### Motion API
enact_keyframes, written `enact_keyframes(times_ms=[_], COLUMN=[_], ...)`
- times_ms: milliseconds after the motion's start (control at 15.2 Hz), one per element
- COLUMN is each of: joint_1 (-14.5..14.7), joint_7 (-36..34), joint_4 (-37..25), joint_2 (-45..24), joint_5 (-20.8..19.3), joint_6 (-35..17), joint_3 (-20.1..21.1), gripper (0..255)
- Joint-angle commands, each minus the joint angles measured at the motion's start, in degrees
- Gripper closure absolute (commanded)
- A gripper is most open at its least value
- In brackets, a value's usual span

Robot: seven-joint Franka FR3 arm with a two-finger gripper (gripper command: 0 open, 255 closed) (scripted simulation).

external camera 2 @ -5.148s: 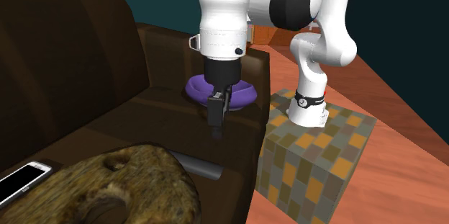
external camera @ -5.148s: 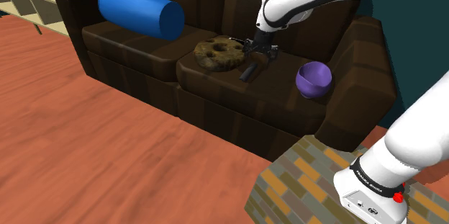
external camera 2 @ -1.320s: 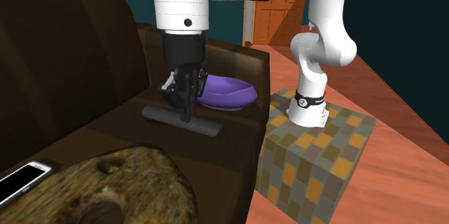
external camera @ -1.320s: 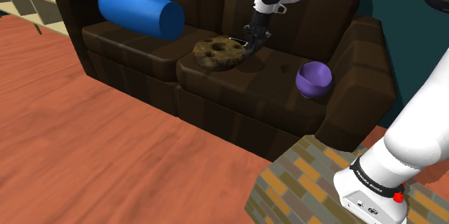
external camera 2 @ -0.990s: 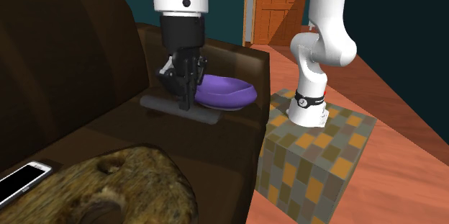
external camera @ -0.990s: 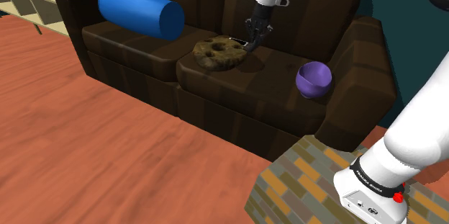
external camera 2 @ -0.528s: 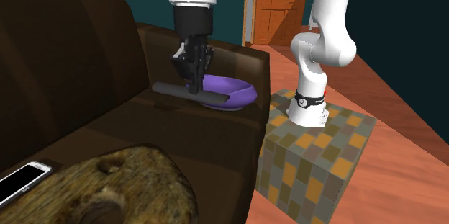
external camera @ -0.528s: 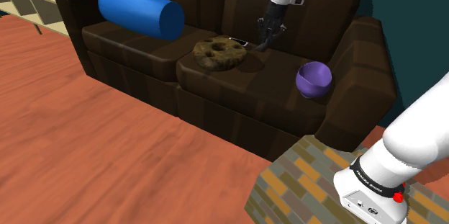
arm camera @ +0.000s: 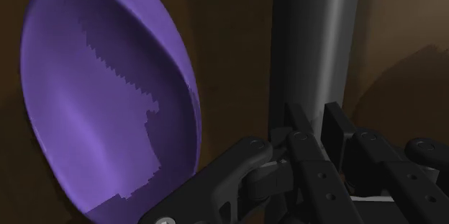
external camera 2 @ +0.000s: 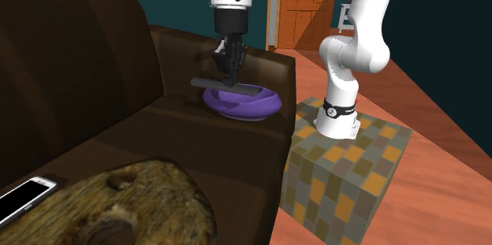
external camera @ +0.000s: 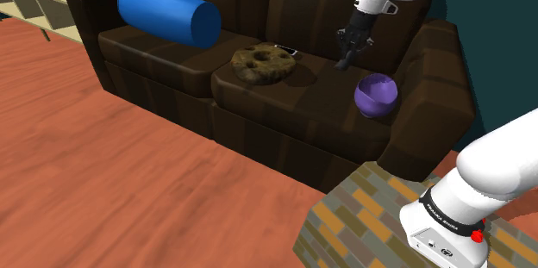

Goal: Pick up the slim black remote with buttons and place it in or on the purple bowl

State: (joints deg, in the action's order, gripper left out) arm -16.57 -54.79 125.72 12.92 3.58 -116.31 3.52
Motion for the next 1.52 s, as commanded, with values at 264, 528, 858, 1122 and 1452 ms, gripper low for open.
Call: enact_keyframes(times_ms=[264,528,858,1122,1452], joint_1=[-2.7,-4.9,-6.7,-6.7,-6.6], joint_7=[6.8,11.2,14.6,14.8,15.1], joint_4=[9.2,14.1,18.4,20.8,23.9], joint_2=[9.4,15.1,18.6,17.7,16.0], joint_5=[-0.8,-2.3,-3.9,-3.9,-3.8], joint_6=[0.6,1.5,0.8,-2.5,-7.2], joint_3=[-4.5,-7.8,-10.5,-10.7,-10.9], gripper=[255,255,255,255,255])
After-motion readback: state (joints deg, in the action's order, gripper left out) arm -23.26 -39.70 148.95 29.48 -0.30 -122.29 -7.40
